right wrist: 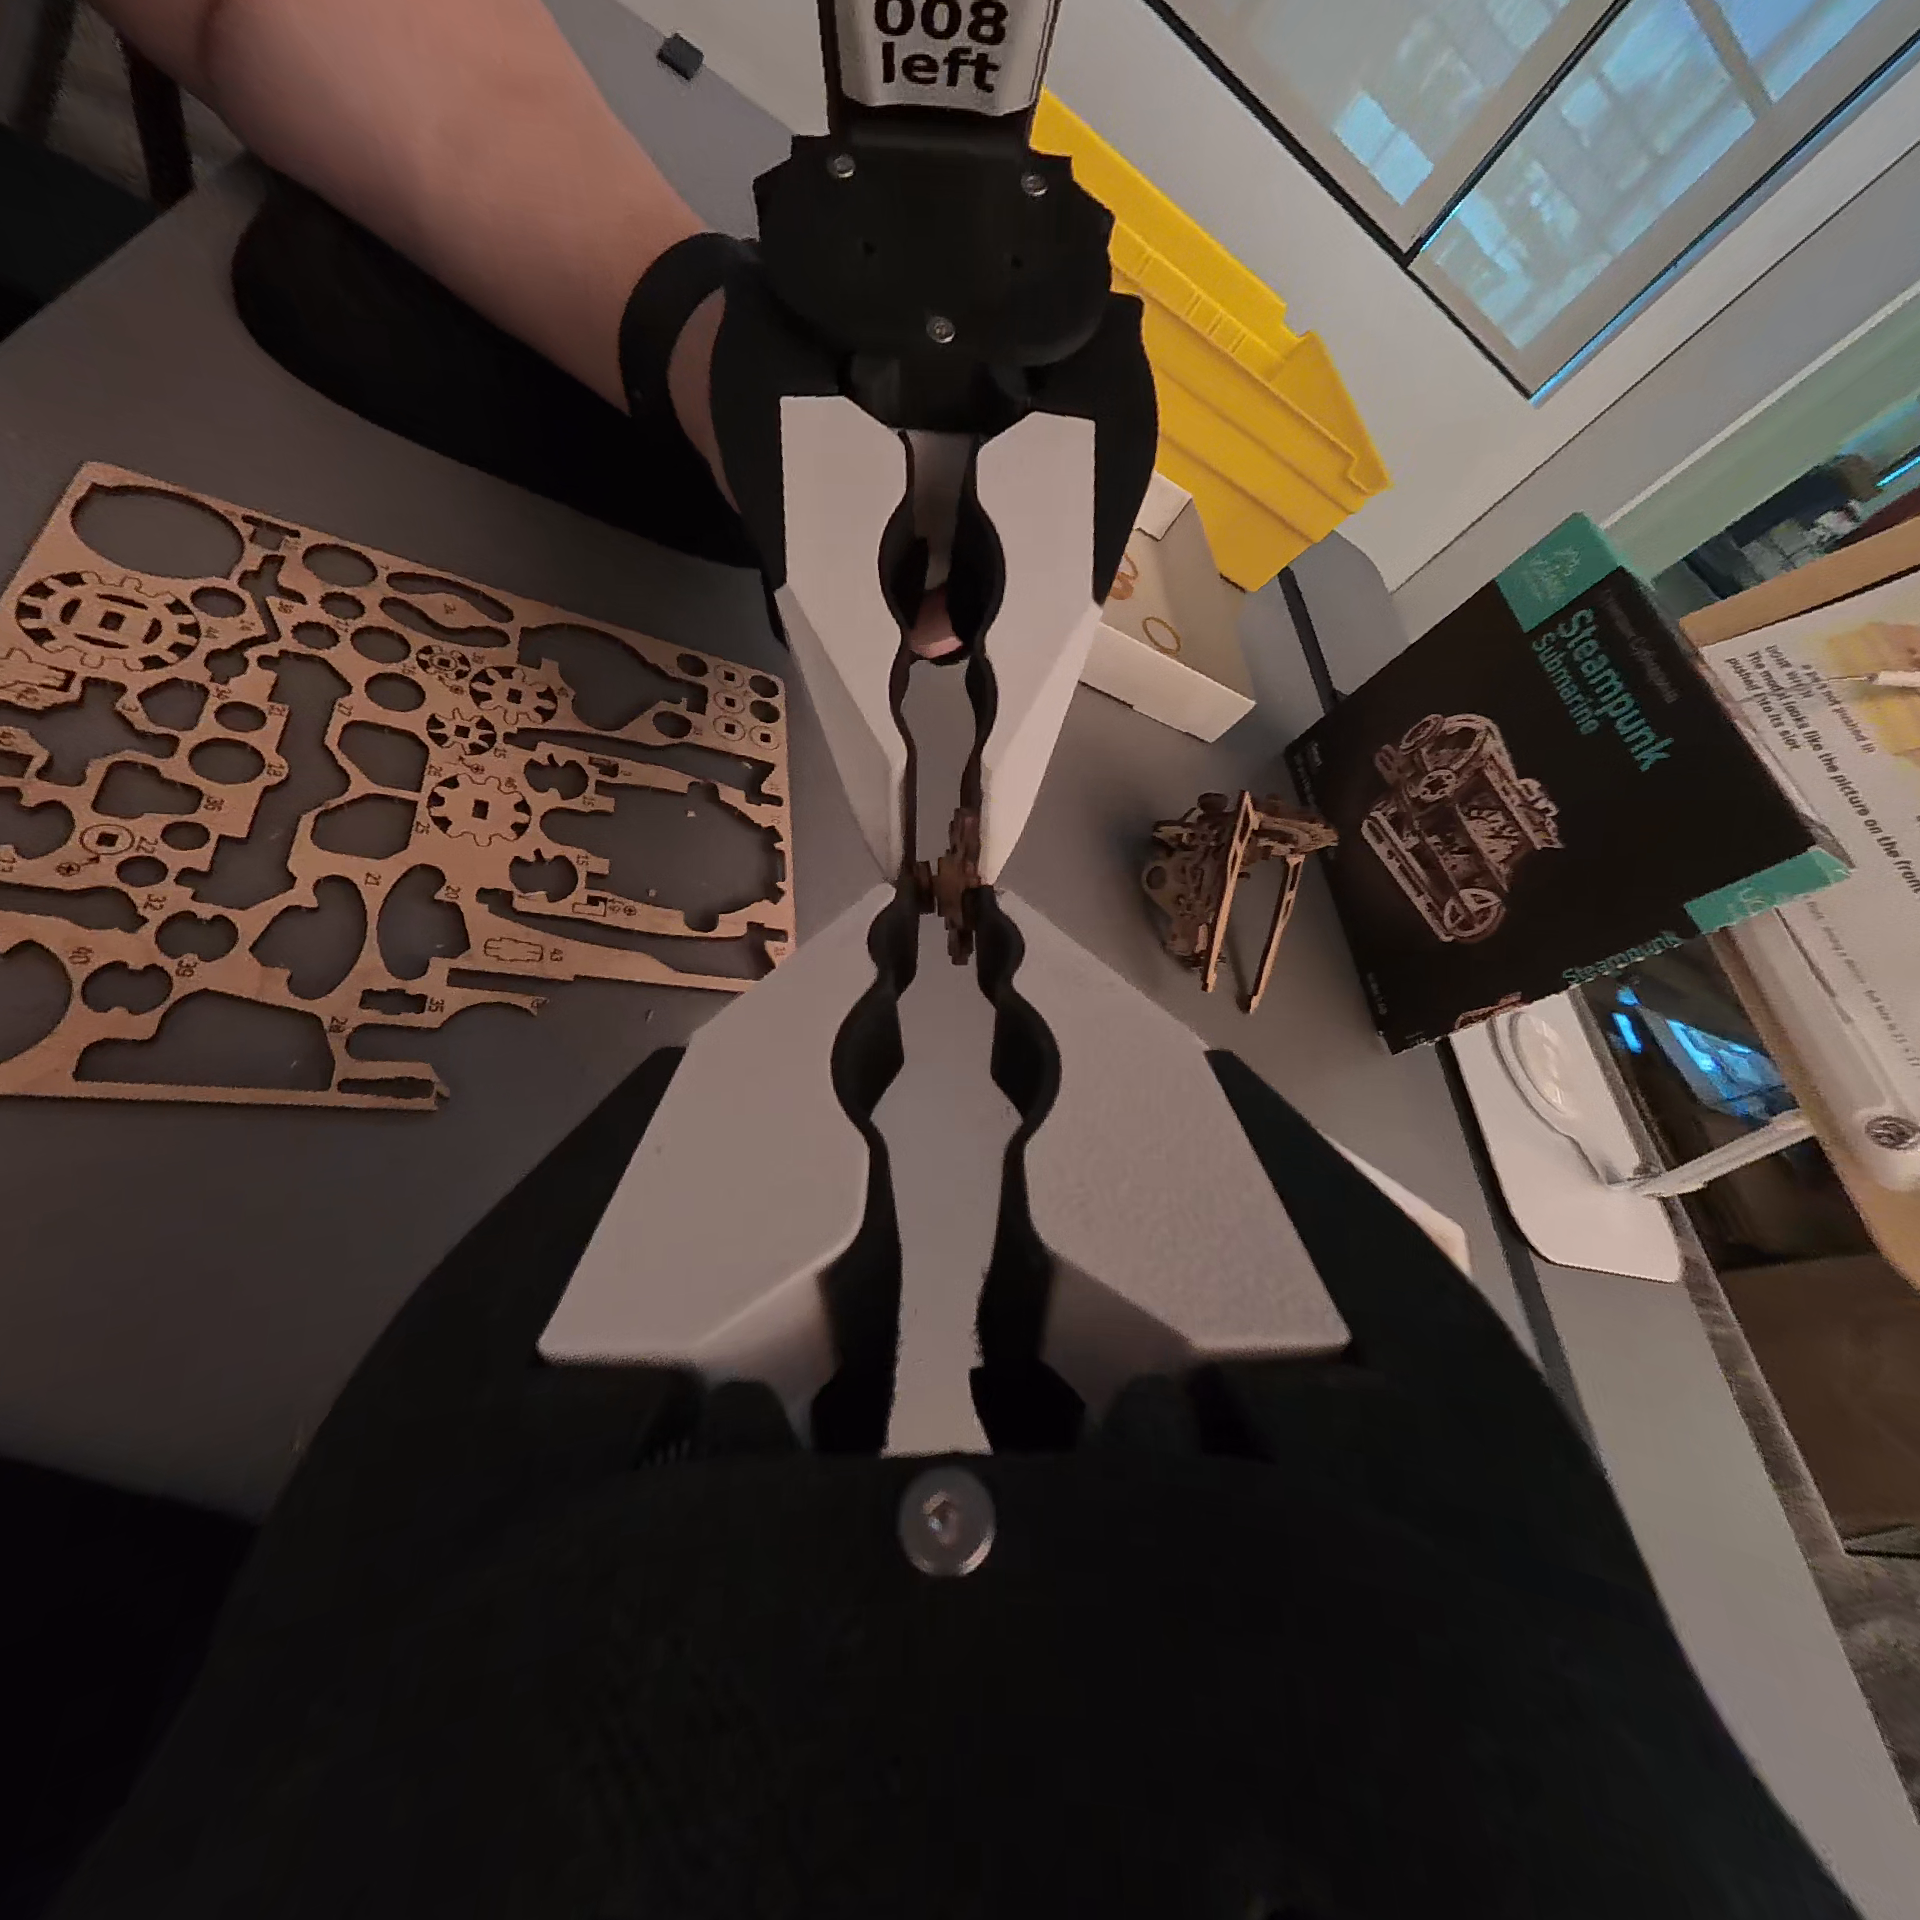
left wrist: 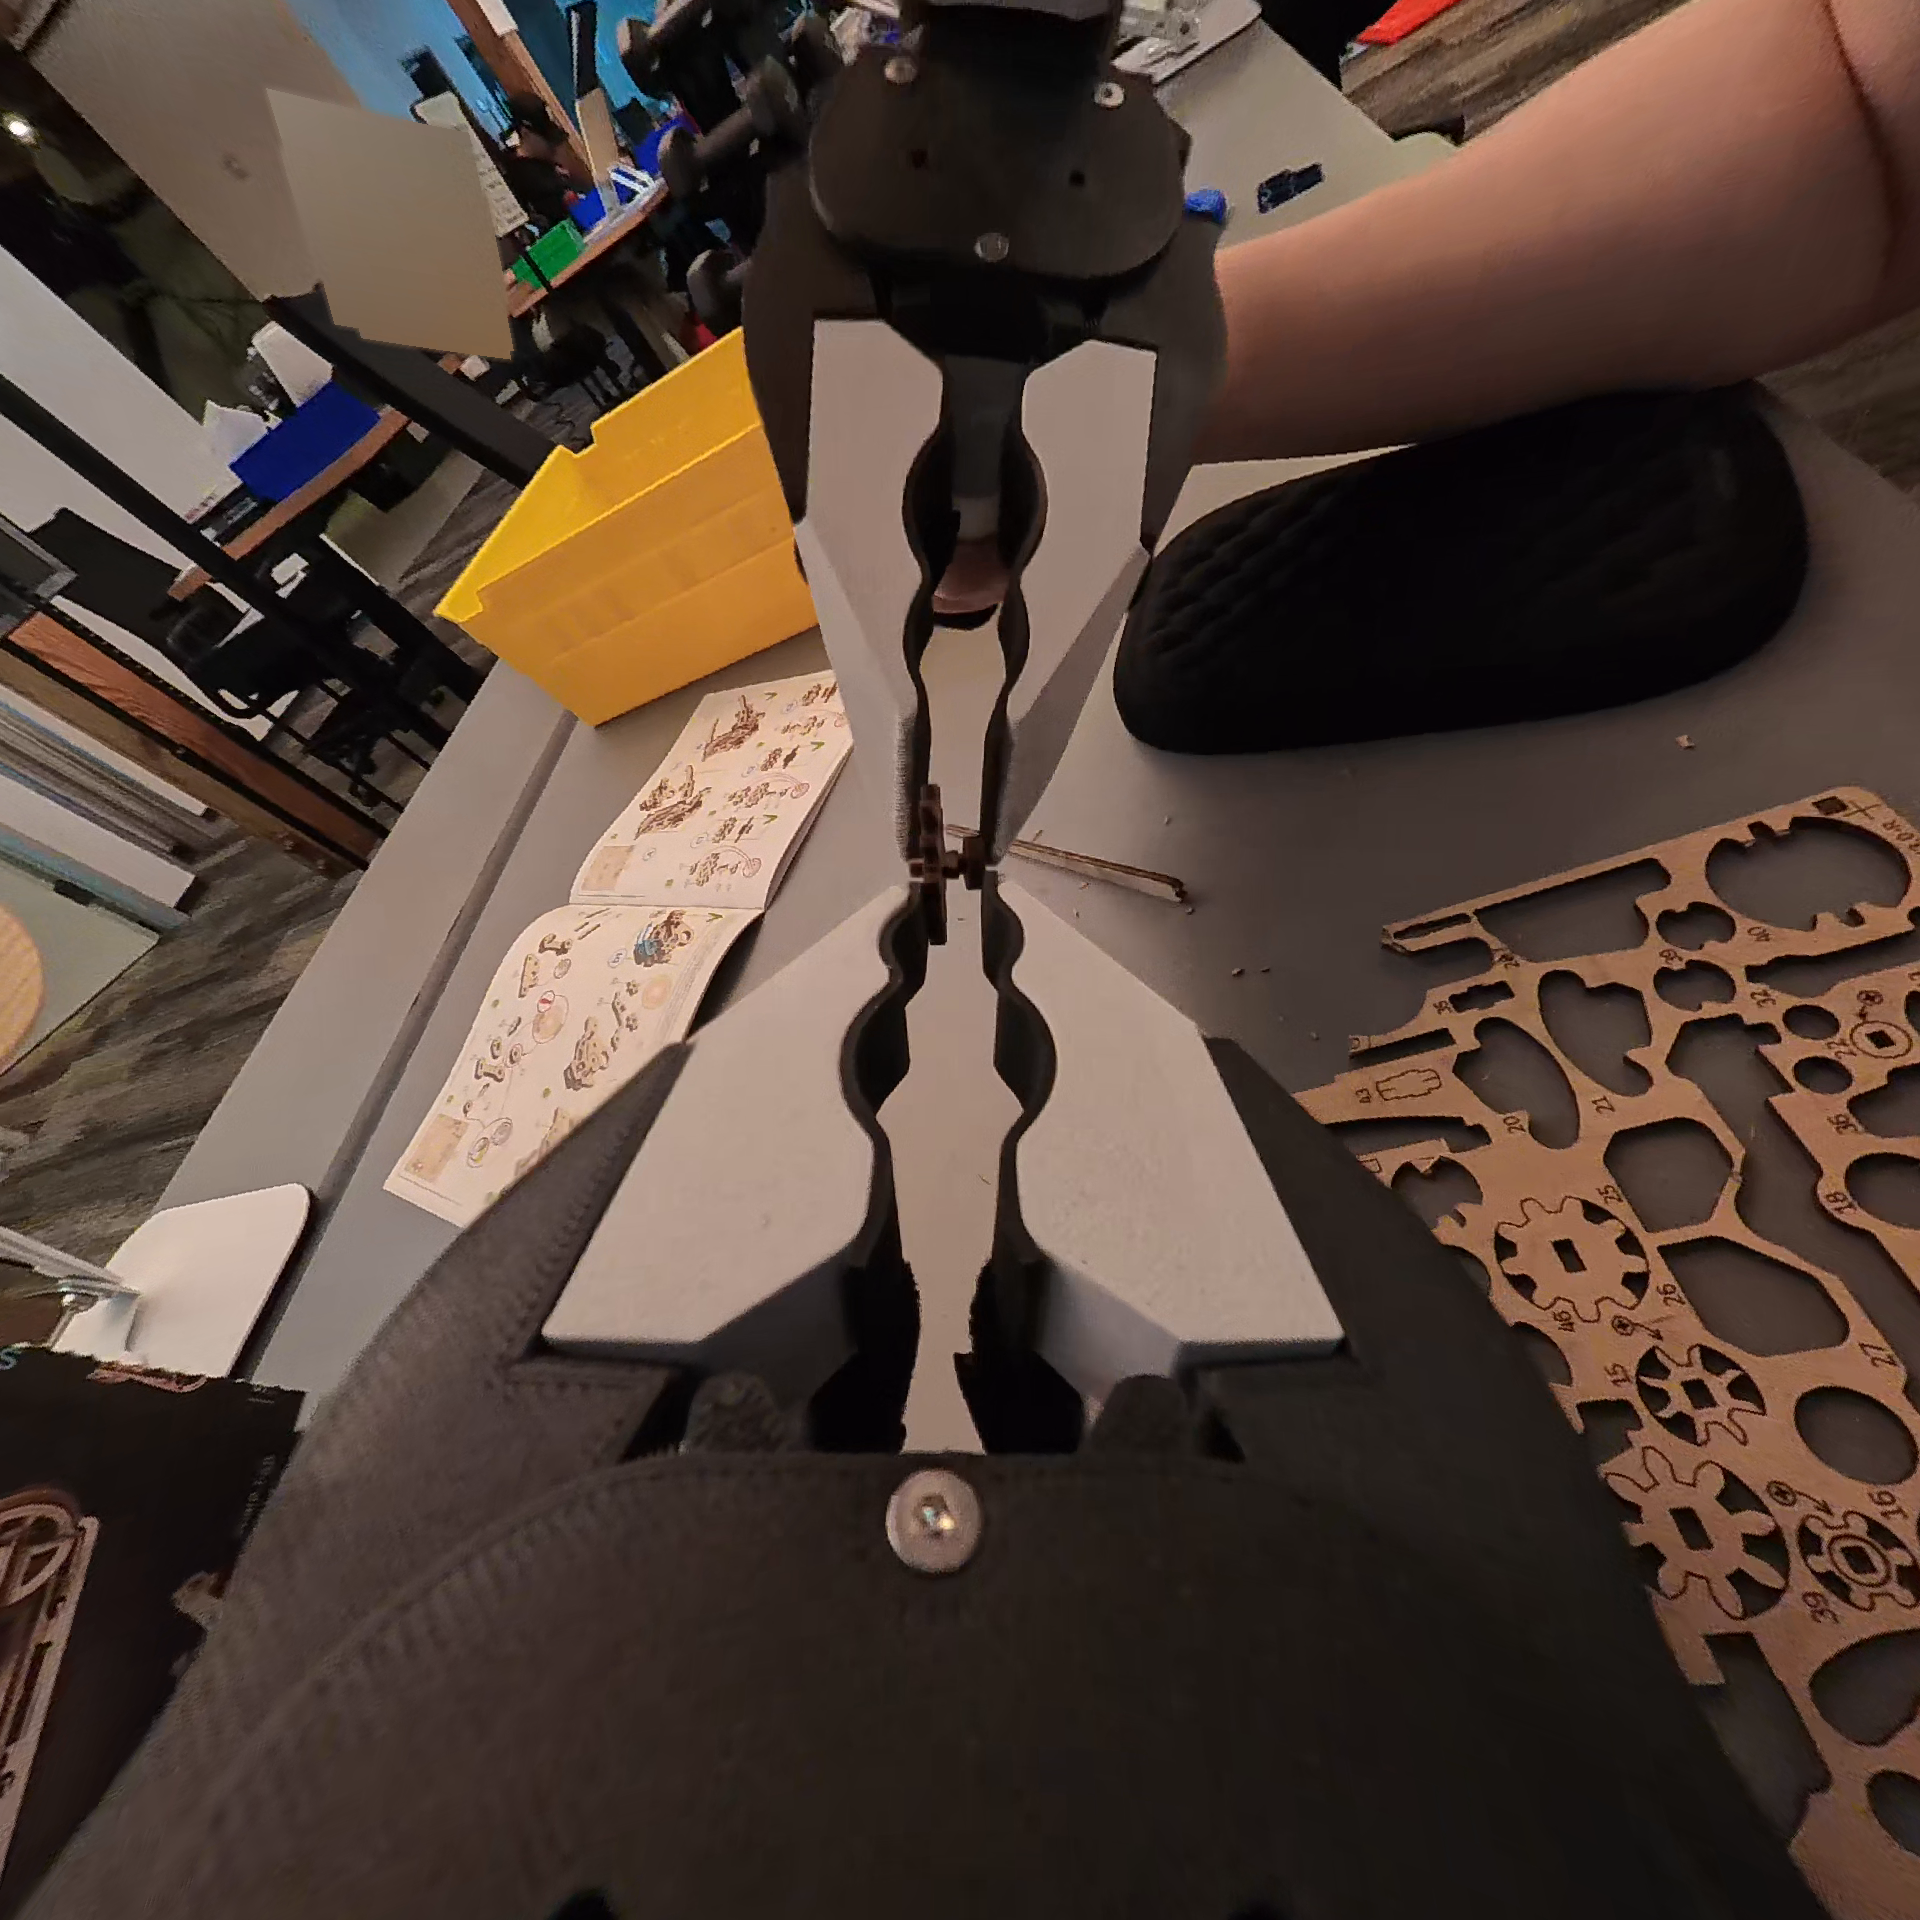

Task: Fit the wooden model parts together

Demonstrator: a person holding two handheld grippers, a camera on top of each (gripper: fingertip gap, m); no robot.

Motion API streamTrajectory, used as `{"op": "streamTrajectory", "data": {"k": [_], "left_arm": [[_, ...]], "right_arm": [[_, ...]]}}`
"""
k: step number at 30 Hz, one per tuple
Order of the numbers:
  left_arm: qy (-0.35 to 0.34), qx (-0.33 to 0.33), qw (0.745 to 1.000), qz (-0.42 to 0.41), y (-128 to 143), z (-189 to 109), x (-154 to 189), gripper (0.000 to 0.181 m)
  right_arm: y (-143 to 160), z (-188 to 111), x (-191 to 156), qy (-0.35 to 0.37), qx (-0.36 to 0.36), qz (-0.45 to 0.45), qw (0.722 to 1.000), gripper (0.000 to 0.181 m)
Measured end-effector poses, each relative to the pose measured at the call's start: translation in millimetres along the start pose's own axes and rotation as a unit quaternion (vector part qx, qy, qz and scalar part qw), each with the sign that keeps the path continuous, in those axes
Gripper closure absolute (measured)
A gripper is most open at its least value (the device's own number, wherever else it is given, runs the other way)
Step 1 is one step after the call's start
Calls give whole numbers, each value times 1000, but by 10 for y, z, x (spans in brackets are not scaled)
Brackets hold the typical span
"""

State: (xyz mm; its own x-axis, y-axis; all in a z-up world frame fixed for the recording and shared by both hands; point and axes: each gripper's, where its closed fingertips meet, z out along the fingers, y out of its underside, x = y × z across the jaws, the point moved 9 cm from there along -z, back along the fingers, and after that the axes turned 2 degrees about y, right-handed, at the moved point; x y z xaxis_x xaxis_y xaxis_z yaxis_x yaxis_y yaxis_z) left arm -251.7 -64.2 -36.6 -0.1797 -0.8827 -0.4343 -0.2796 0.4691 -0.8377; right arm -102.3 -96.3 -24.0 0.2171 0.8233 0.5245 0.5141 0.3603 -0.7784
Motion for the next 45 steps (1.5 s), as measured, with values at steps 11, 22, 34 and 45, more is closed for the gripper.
{"op": "streamTrajectory", "data": {"k": [11,22,34,45], "left_arm": [[67,114,975,-178,13,-56,-135,173],[128,167,914,-346,94,-62,-277,174],[114,185,894,-393,139,-73,-345,168],[93,142,931,-324,60,-100,-301,172]], "right_arm": [[133,-117,218,-96,108,230,962,161],[144,-26,282,-105,148,329,927,163],[228,-6,314,-113,134,382,907,174],[164,19,276,-113,135,367,913,174]]}}
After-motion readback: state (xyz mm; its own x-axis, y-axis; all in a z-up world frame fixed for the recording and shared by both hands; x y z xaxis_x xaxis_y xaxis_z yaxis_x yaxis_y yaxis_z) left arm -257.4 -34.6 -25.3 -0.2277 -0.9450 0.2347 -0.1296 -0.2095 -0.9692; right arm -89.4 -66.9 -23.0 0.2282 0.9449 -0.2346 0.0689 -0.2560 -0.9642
